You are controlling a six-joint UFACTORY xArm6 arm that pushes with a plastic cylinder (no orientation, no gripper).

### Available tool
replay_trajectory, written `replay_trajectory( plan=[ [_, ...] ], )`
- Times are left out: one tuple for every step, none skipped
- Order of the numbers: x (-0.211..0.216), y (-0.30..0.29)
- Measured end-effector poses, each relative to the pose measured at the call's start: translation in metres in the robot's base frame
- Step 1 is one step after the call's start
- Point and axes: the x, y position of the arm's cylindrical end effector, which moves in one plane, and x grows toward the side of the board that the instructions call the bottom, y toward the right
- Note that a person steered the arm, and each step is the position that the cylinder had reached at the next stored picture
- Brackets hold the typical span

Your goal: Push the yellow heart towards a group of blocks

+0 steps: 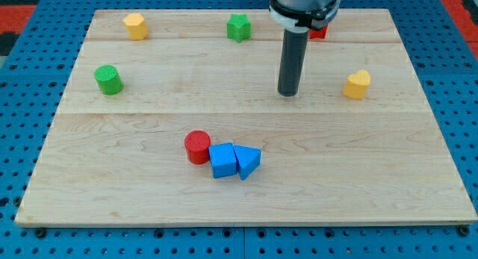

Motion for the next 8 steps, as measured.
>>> replay_trajectory(
  plan=[
    [-0.029, 0.03],
    [-0.03, 0.079],
    [-0.032, 0.134],
    [-0.029, 0.145],
    [0.01, 0.141],
    [0.018, 0.134],
    [0.028, 0.099],
    [0.021, 0.064]
  ],
)
